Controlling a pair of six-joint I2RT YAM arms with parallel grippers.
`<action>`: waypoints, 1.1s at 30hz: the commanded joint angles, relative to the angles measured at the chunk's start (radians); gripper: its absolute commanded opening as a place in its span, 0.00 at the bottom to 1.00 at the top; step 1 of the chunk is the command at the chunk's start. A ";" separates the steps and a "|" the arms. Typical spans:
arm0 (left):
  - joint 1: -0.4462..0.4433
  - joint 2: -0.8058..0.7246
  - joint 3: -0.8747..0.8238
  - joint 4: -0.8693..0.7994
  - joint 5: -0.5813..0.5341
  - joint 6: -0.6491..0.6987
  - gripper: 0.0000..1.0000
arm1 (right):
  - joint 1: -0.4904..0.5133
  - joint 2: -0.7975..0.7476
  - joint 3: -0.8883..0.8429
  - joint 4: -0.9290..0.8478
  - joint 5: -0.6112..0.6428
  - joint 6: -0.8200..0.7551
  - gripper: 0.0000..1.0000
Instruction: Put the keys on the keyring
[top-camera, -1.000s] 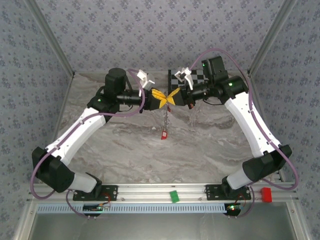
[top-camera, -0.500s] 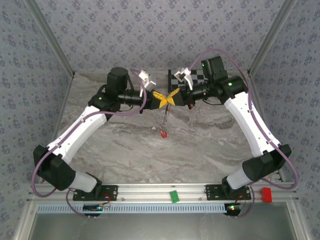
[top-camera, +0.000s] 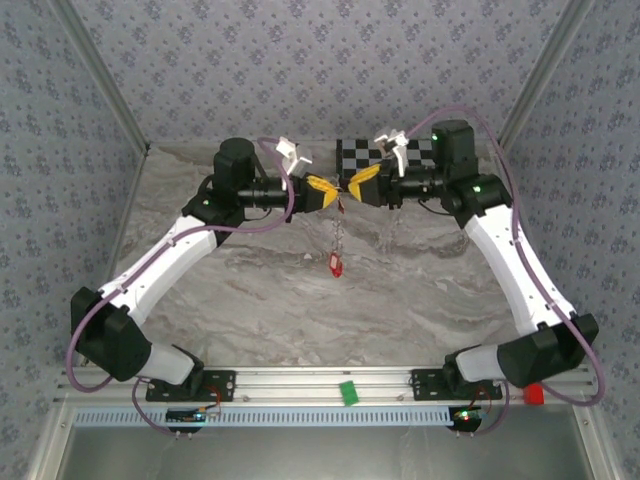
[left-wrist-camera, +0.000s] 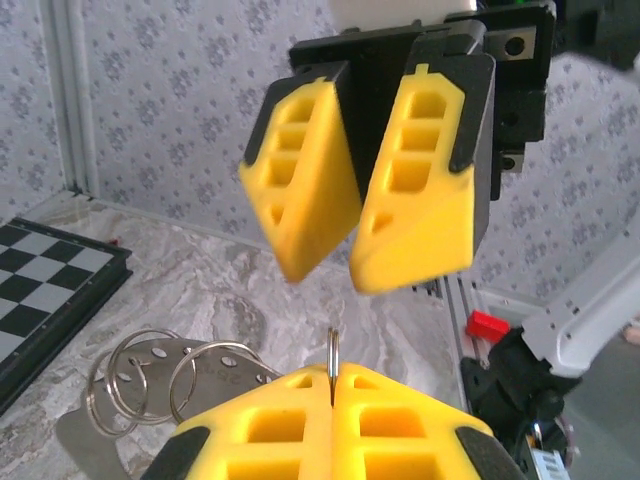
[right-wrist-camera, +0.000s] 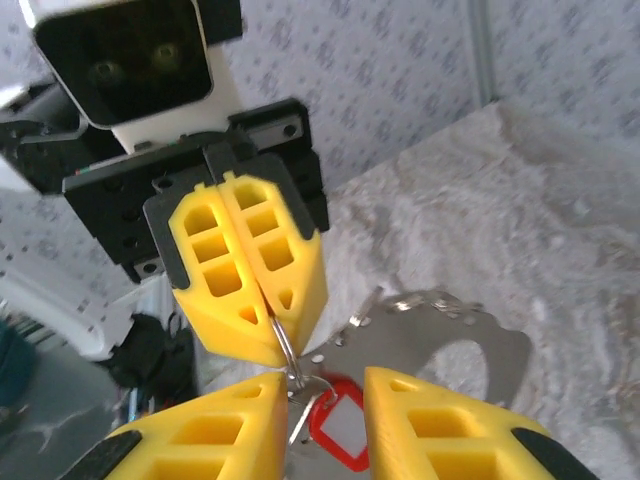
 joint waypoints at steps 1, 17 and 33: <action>-0.006 -0.030 -0.003 0.259 -0.036 -0.119 0.00 | -0.029 -0.055 -0.075 0.294 0.012 0.196 0.26; -0.007 0.021 -0.026 0.720 -0.162 -0.414 0.00 | 0.046 -0.050 -0.207 0.667 0.049 0.453 0.29; -0.010 0.019 -0.033 0.728 -0.148 -0.444 0.00 | 0.136 -0.031 -0.168 0.556 0.136 0.304 0.40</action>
